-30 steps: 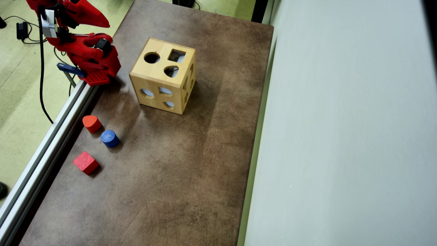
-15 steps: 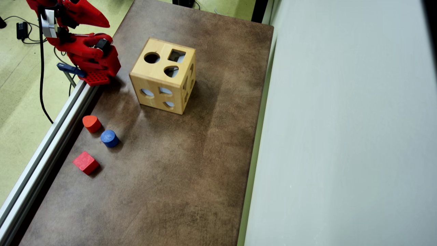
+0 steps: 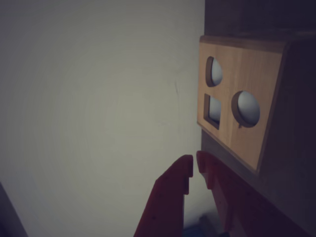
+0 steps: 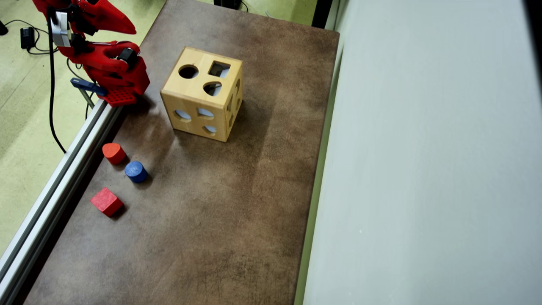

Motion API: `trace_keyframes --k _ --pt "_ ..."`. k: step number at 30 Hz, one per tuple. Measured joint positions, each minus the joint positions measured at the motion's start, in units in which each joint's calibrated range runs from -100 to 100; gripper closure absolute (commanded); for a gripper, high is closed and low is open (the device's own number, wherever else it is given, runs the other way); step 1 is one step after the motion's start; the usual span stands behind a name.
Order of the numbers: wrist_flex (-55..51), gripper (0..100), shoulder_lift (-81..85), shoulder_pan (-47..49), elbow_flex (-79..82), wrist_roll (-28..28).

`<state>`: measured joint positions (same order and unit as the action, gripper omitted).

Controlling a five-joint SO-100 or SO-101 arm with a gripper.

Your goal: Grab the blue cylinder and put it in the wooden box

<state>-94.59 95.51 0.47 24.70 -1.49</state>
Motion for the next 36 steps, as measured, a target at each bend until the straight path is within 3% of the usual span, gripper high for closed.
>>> trace_keyframes --k 14,20,27,36 --pt "0.0 97 -6.78 -2.23 0.0 -0.93" --pt "0.0 97 -23.14 -11.5 0.09 -7.42" --pt "0.89 97 -30.93 -26.02 0.18 -15.97" --pt "16.71 97 -48.47 -39.96 7.4 -21.68"
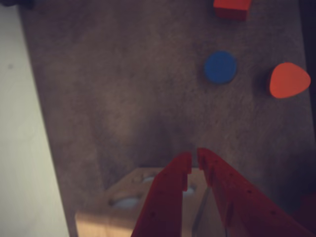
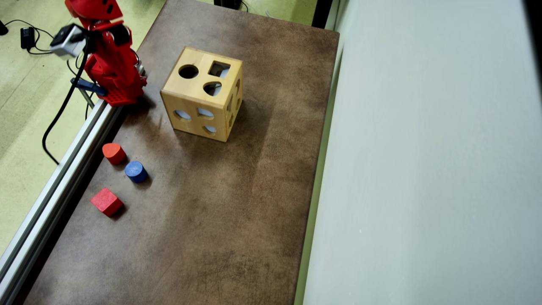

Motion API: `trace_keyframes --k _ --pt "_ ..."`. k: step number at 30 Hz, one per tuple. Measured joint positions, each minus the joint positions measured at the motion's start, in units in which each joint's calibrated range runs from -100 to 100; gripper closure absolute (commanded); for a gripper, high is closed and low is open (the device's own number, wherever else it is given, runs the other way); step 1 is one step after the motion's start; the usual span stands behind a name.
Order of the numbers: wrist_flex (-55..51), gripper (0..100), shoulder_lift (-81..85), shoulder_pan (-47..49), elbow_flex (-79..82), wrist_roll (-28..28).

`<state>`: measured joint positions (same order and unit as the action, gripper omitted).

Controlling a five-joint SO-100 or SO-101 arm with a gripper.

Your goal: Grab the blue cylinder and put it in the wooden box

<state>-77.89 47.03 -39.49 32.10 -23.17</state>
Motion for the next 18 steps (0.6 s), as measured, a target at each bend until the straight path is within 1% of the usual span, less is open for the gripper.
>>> trace_keyframes --k 5,11,18 --pt "6.62 97 -12.8 -2.16 0.27 -1.07" --pt "10.82 97 -23.14 -2.3 0.27 -1.42" --pt "12.27 97 -25.42 -2.3 0.36 -1.42"
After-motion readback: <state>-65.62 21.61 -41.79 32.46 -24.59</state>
